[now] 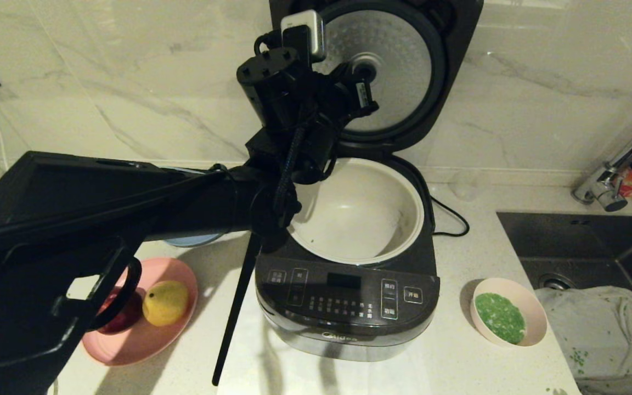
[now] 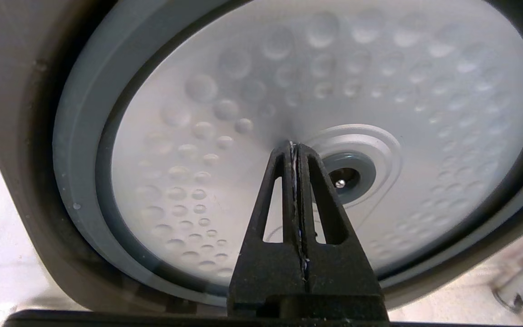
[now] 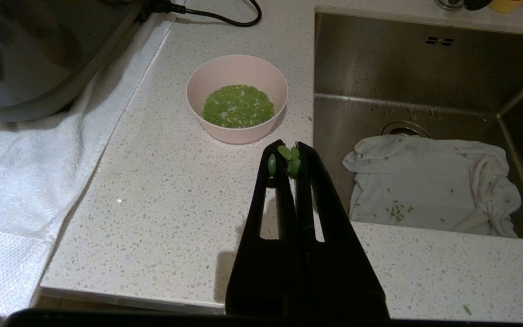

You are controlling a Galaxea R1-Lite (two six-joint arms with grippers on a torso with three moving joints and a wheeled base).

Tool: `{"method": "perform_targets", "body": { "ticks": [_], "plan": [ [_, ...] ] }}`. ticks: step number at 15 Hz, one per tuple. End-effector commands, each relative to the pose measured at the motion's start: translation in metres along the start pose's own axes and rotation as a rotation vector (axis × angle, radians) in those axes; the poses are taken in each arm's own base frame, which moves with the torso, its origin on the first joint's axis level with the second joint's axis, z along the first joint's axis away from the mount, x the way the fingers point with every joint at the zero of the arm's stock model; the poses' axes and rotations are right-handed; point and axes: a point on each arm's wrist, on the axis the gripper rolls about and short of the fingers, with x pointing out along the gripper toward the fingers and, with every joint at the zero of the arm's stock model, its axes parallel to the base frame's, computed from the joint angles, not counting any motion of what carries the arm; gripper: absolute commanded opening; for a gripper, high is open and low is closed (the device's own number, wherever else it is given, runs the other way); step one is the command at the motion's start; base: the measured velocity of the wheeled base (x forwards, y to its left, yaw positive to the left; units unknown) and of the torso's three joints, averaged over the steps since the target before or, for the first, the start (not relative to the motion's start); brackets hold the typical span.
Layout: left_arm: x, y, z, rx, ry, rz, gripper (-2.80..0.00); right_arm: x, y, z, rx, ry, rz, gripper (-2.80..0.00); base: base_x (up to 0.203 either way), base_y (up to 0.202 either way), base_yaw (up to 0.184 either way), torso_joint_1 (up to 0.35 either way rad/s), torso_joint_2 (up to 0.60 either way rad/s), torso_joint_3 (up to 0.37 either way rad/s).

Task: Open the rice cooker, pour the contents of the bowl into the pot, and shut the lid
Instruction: Open the rice cooker, then turn on the tap

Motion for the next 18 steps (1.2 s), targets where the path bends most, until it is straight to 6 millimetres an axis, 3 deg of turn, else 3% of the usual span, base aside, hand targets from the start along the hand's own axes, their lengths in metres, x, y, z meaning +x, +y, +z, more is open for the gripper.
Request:
{"method": "perform_targets", "body": {
  "ticks": [1,6,8,10,13,16,18],
  "plan": [
    [0.002,0.001,-0.004,-0.003,-0.005,0.008,-2.80,0.000,0.000,0.000,0.000,0.000,0.000,-2.80,0.000,0.000,0.000,0.000,0.00,0.000],
    [-0.016,0.001,0.030,-0.017,-0.018,0.001,-2.80,0.000,0.000,0.000,0.000,0.000,0.000,-2.80,0.000,0.000,0.000,0.000,0.00,0.000],
    [-0.046,0.005,0.065,-0.020,-0.005,-0.015,-2.80,0.000,0.000,0.000,0.000,0.000,0.000,-2.80,0.000,0.000,0.000,0.000,0.00,0.000],
    [-0.075,0.011,0.086,-0.016,0.022,-0.029,-2.80,0.000,0.000,0.000,0.000,0.000,0.000,-2.80,0.000,0.000,0.000,0.000,0.00,0.000],
    [-0.111,0.023,0.105,-0.007,0.051,-0.037,-2.80,0.000,0.000,0.000,0.000,0.000,0.000,-2.80,0.000,0.000,0.000,0.000,0.00,0.000],
    [-0.122,0.030,0.106,0.013,0.086,-0.030,-2.80,0.000,0.000,0.000,0.000,0.000,0.000,-2.80,0.000,0.000,0.000,0.000,0.00,0.000],
    [-0.152,0.055,0.120,0.058,0.145,0.014,-2.80,0.000,0.000,0.000,0.000,0.000,0.000,-2.80,0.000,0.000,0.000,0.000,0.00,0.000]
  ]
}}
